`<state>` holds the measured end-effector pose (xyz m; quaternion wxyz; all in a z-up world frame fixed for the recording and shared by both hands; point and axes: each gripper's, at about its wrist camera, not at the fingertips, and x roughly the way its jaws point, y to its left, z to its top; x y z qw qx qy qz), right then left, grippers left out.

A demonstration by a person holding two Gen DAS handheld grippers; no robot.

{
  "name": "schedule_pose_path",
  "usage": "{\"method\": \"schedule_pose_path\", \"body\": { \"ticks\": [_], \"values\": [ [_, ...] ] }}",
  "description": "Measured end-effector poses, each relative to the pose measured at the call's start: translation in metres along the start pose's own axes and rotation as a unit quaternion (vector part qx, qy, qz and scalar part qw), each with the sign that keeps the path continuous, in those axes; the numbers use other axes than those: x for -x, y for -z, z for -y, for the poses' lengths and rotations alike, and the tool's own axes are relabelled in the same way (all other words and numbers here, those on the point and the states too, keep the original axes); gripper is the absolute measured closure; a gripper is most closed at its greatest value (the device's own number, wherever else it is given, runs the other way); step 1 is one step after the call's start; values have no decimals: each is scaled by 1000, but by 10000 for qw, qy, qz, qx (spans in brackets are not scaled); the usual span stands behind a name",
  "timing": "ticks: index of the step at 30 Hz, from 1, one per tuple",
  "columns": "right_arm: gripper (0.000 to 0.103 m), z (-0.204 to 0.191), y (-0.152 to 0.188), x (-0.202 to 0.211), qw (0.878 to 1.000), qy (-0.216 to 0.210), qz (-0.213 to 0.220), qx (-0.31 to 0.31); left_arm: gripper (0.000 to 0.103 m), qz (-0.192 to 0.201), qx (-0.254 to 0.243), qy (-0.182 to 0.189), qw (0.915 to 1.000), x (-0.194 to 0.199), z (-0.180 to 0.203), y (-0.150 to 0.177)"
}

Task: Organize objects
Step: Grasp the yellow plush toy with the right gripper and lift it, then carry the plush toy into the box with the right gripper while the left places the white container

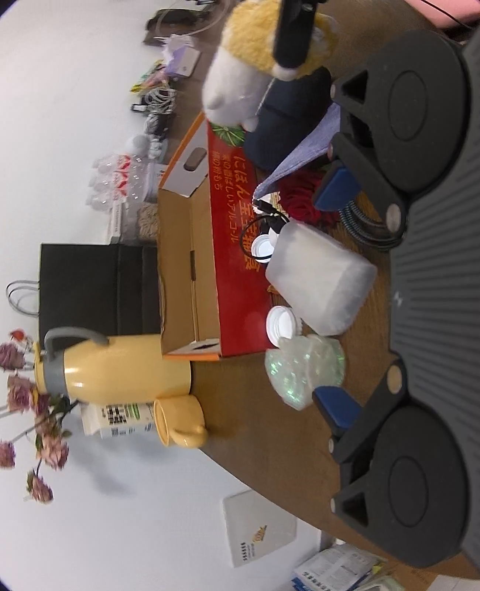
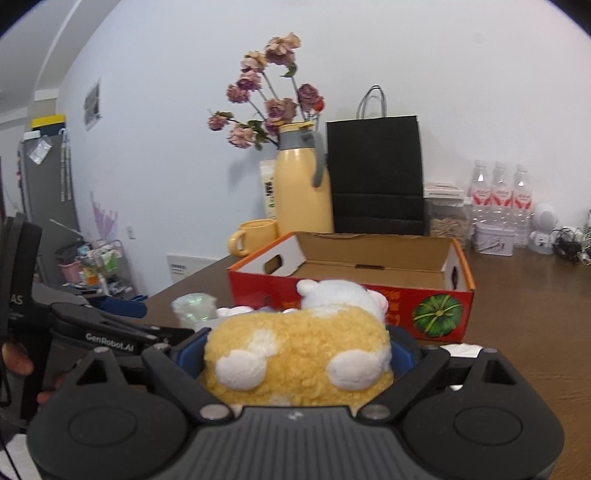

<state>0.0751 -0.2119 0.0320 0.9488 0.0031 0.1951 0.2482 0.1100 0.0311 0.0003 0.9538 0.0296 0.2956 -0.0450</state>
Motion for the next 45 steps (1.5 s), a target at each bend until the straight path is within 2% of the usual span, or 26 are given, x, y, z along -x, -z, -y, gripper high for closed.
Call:
{"method": "schedule_pose_path", "body": {
  "ticks": [4,6,10,11,19,24,34,41,45],
  "values": [
    [10,8,-8,-9,9998,200,12,30,0,-154,-229,71,9996,-20,5,-12],
    [10,13,-12,-14,9996,264,6,17,4,-259,-331,147,9990,-30,8,-16],
    [10,24,-17,-25,9994,327,-46,-36,24,-561,-537,352,9964,-51,12,-19],
    [10,26,-18,-27,9994,331,-62,-40,26,-625,-591,404,9955,-56,13,-19],
    [9,43,-22,-51,9992,343,-202,-55,28,-910,-1156,641,9870,-81,19,-23],
    [9,49,-22,-62,9990,350,-274,-46,33,-1124,-893,825,9862,-93,13,-23],
    [9,58,-16,-67,9986,384,-320,-143,36,-906,-402,636,9930,-81,13,-18],
    [9,59,-17,-63,9986,426,-265,-148,37,-493,-181,536,9972,-55,7,-29],
    [9,59,-22,-57,9989,450,-109,-75,37,-22,-38,411,9991,-33,-1,-47]
  ]
}}
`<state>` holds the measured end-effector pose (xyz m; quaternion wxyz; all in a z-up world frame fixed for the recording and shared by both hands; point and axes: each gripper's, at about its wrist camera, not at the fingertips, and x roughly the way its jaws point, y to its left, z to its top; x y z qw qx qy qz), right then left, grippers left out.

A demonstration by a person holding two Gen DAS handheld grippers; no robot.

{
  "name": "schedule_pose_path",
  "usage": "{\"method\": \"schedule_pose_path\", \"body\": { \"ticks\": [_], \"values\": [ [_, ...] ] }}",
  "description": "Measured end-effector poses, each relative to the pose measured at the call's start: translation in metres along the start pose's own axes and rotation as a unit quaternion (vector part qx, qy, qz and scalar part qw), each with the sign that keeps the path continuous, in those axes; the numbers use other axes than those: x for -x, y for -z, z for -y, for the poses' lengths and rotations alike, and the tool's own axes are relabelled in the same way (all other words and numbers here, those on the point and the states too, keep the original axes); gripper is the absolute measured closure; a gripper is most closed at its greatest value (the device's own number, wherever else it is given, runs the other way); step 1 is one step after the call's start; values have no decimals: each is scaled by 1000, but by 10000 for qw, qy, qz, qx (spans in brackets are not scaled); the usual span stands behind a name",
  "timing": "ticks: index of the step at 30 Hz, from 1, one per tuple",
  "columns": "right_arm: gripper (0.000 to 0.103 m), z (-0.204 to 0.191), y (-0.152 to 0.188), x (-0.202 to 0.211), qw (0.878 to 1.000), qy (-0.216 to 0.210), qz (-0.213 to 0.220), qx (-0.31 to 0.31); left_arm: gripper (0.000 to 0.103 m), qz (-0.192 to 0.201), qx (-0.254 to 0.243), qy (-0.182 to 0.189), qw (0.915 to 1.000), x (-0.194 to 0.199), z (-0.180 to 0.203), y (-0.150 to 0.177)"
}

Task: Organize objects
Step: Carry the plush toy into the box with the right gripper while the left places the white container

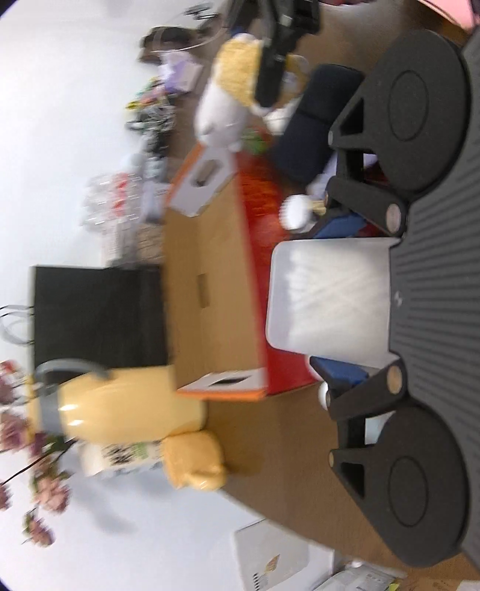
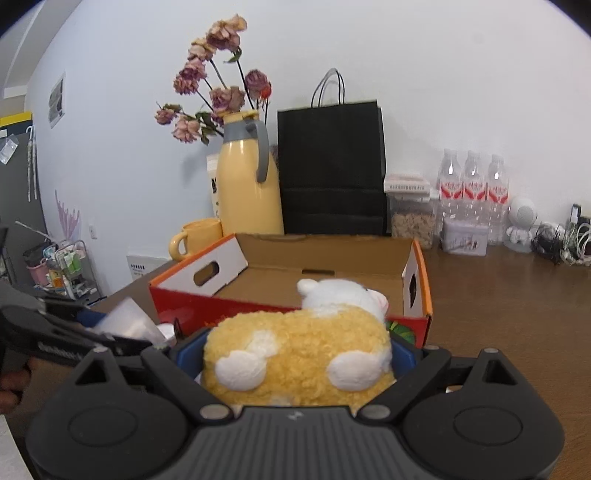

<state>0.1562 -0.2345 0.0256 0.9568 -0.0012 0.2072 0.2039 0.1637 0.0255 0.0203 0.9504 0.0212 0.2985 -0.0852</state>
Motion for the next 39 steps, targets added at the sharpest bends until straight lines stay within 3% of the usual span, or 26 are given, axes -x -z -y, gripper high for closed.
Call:
{"method": "schedule_pose_path", "body": {
  "ticks": [6,12,17,24,33,37,39],
  "values": [
    [9,-1,-25,-4,9991,139,374,151,37,752,310,-81,9967,15,-2,-40],
    [9,-6,-56,-32,9960,406,703,378,37,1037,609,-153,9926,-8,5,-72],
    [9,-4,-71,-79,9954,657,628,318,37,884,778,-402,9922,-52,8,-85],
    [9,5,-64,-146,9950,970,34,249,37,513,1005,-656,9914,-110,3,-84],
    [9,18,-48,-169,9944,944,-473,86,37,-13,848,-706,9939,-154,1,-69],
    [6,20,-45,-171,9938,952,-562,83,35,-40,802,-642,9947,-156,4,-64],
    [6,20,-44,-171,9941,930,-560,63,24,88,745,-694,9948,-151,6,-63]
  ]
}}
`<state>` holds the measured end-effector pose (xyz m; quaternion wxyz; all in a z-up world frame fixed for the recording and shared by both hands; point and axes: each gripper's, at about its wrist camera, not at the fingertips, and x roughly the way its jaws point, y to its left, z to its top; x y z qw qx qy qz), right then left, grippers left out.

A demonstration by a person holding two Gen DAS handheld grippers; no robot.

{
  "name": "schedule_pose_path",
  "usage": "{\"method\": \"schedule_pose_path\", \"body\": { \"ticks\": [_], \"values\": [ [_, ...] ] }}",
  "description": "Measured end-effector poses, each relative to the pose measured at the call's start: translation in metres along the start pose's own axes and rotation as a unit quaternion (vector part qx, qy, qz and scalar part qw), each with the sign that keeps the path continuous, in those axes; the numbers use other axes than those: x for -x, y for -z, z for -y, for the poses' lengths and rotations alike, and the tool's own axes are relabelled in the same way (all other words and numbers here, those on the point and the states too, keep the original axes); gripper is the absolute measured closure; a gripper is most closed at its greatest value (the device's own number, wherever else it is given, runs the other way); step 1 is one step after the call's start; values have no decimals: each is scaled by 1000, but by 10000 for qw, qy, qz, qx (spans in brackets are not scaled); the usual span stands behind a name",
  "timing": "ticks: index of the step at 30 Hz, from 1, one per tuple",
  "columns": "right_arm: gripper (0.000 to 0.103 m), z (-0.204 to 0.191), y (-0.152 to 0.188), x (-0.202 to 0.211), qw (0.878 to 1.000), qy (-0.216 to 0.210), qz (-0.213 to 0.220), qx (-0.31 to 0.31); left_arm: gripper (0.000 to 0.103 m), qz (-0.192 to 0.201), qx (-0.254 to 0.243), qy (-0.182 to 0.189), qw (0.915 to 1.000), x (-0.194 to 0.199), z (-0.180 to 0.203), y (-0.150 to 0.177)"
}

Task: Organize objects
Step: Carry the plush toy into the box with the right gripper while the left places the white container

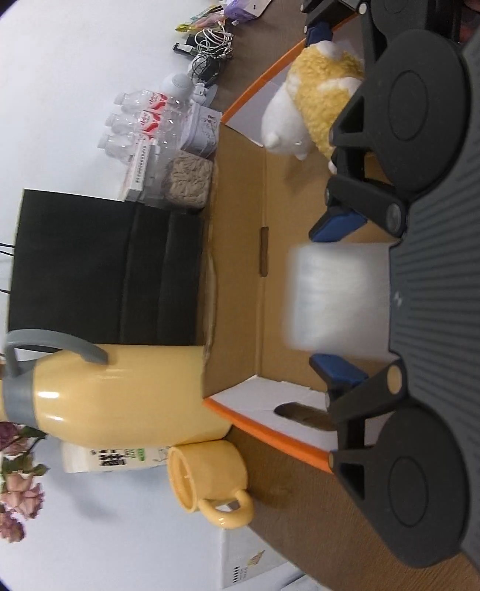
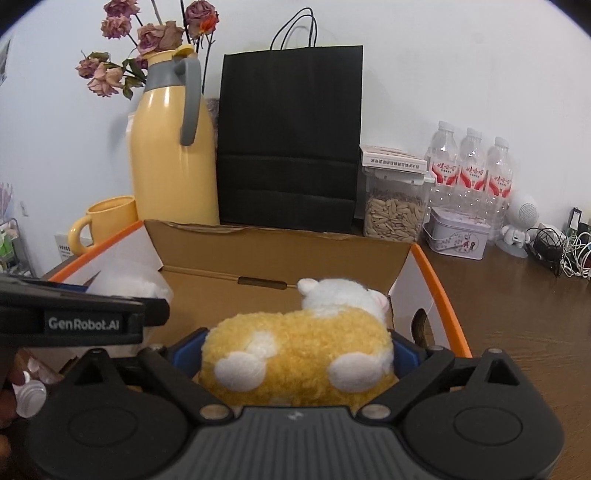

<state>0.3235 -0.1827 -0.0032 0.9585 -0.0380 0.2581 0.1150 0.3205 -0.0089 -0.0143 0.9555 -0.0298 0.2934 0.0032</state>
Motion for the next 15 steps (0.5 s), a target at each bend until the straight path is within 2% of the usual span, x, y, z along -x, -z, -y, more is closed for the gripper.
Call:
{"method": "schedule_pose_path", "body": {
  "ticks": [2,3,6,15],
  "values": [
    [5,0,0,1,10000,-30,9,-16,2,164,6,-14,9999,6,1,-1],
    [5,0,0,1,10000,-49,13,-24,0,265,0,-31,9996,10,1,-1],
    [5,1,-1,5,9999,-66,93,-35,0,496,-7,-86,9987,19,3,-1],
    [2,5,-5,20,9992,-121,336,-152,0,798,209,-30,9966,39,-1,-8]
  ]
}}
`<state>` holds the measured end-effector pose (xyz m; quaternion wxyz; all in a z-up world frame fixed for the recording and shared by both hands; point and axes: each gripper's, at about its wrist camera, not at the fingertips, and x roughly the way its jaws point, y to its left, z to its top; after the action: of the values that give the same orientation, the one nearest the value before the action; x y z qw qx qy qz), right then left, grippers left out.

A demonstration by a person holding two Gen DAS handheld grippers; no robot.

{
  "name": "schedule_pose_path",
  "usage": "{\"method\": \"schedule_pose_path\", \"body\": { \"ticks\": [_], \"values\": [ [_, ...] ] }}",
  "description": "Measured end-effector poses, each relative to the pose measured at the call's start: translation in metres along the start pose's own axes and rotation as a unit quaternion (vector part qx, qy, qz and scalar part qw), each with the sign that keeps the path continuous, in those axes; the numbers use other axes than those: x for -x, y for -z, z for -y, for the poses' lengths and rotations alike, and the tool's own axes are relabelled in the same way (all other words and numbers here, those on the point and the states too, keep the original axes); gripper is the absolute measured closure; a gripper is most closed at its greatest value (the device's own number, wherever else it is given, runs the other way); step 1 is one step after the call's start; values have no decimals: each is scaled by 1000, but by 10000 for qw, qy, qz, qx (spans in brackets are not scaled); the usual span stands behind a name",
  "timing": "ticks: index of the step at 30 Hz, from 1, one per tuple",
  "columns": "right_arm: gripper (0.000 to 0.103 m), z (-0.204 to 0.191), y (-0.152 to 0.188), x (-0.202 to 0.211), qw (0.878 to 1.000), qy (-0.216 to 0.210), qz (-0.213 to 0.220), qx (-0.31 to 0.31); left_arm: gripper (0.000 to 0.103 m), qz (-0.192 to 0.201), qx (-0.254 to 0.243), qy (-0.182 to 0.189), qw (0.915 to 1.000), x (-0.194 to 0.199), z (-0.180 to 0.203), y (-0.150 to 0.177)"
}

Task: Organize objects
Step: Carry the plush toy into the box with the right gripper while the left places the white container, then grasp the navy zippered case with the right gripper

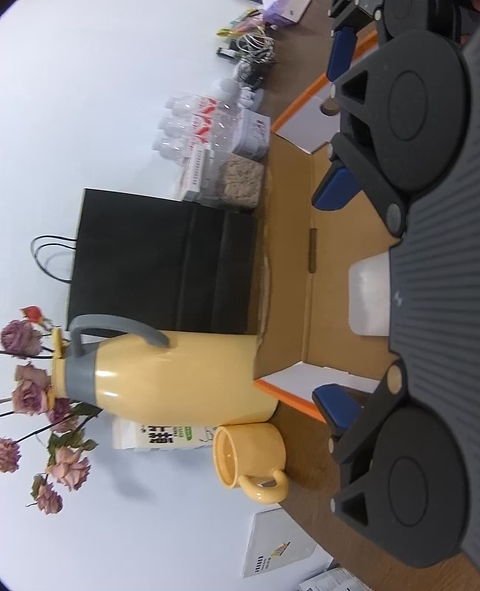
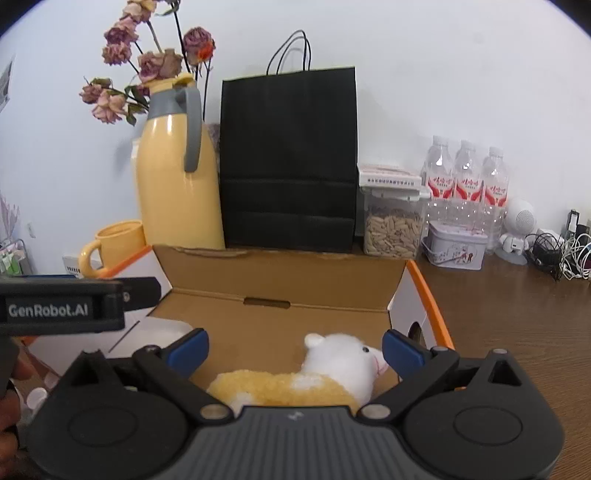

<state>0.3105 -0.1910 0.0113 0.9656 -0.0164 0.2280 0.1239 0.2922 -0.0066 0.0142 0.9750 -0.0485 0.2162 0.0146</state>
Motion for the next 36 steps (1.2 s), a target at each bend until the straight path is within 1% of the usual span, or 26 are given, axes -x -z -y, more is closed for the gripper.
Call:
{"method": "schedule_pose_path", "body": {
  "ticks": [5,10,16,23,31,36],
  "values": [
    [0,-3,-5,21,9998,-52,207,44,0,227,-6,31,9997,24,-1,-8],
    [0,-1,-6,50,9990,-96,430,84,0,310,-52,60,9995,51,-7,-9],
    [0,4,3,87,9986,-138,486,169,0,392,-4,-8,9992,87,-27,-1],
    [0,7,26,125,9986,-193,346,345,0,142,-112,-182,9997,119,-56,22],
    [0,5,62,159,9985,-296,45,453,0,-152,-161,-360,9991,153,-85,61],
    [0,4,83,174,9985,-358,-148,390,0,-366,-137,-335,9987,165,-96,85]
  ]
}}
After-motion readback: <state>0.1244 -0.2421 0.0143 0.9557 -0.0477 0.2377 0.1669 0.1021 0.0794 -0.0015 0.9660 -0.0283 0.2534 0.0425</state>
